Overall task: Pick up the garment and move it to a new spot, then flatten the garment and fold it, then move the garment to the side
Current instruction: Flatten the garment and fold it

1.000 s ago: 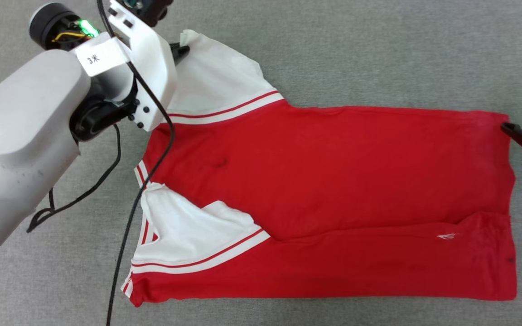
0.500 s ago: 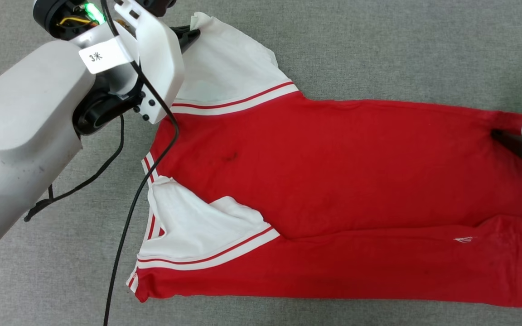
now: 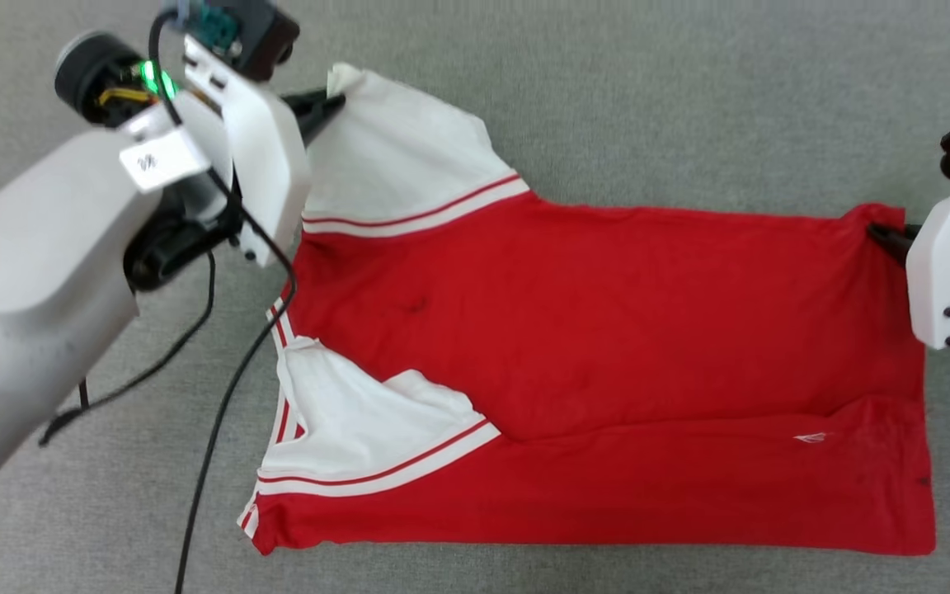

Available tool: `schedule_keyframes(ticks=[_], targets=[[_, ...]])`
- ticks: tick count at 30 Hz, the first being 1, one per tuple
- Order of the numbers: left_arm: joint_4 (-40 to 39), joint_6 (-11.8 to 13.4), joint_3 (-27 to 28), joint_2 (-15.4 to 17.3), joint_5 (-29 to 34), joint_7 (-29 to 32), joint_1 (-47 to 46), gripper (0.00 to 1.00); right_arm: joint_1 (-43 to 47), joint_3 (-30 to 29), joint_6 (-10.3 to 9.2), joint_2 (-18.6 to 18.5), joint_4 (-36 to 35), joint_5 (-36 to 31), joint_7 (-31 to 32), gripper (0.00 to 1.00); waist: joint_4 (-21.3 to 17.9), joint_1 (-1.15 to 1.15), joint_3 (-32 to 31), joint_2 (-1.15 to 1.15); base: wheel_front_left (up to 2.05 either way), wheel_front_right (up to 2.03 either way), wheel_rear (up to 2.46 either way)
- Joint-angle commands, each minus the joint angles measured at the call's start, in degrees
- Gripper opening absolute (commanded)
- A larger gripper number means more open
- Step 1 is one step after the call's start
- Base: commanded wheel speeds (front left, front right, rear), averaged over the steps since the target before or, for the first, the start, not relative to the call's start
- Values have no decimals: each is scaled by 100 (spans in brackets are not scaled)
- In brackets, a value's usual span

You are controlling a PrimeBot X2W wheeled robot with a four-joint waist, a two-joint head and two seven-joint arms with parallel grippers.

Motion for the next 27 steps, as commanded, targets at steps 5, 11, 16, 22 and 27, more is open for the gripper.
schedule_keyframes(ticks=[5,11,16,22,27], targets=[[-299,180,-75,287,-69,-205,620,0,378,250,-5,-93,-113,88,-508,0,-21,0,-510,0,0,0,0],[-887,544,-149,670,-246,-380,1380,0,900,268,-5,-204,-203,195,-1038,0,-35,0,-903,0,0,0,0],[-1427,897,-203,969,-408,-518,1992,0,1432,193,-5,-300,-324,264,-1358,0,-30,0,-1152,0,0,0,0],[-1969,1297,-294,1279,-546,-685,2634,0,2094,-8,-5,-345,-594,244,-1614,0,-7,0,-1383,0,0,0,0],[-2319,1567,-386,1453,-684,-756,3149,0,2686,-234,-5,-375,-877,197,-1692,0,17,0,-1504,0,0,0,0]])
